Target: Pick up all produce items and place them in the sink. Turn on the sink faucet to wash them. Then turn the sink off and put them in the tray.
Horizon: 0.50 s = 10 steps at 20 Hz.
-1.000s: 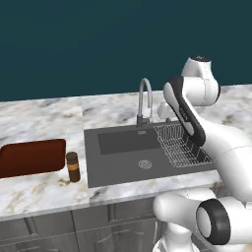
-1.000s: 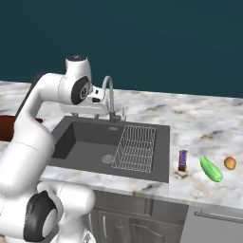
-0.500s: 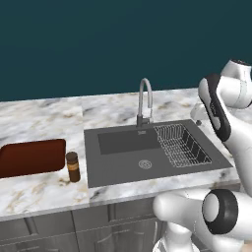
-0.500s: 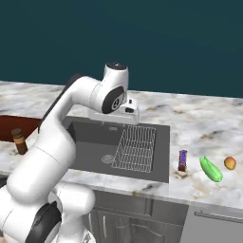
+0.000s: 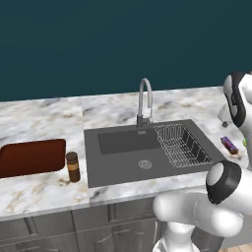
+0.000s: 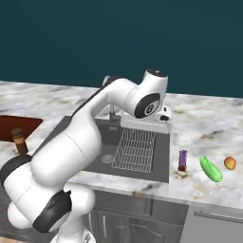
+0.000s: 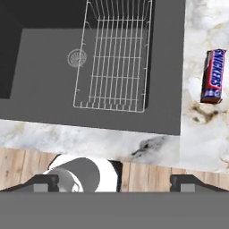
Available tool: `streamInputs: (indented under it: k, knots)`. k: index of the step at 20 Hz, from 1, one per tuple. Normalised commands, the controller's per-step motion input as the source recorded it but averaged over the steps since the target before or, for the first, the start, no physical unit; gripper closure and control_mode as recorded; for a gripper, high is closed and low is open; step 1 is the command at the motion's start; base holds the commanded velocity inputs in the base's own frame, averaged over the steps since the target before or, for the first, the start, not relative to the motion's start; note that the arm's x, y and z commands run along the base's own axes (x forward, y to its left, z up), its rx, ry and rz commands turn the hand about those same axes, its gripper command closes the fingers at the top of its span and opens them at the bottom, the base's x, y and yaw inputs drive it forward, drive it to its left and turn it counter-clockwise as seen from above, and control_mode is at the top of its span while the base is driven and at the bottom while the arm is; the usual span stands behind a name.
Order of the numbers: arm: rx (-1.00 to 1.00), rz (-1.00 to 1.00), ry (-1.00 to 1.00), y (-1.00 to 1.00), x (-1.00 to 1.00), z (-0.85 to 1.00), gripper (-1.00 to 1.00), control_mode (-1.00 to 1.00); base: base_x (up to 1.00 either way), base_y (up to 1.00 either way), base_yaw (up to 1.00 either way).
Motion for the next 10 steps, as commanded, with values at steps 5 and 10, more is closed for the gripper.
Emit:
streamInputs:
  k: [5,10]
  knots:
    - [0.03,0.00,0.06,-1.00,0.00,-0.22,-1.00,-1.00,0.00,0.00,0.00]
    - [0.01,0.00,0.04,-0.83,-0.01,-0.25,-1.00,-1.00,0.00,0.00,0.00]
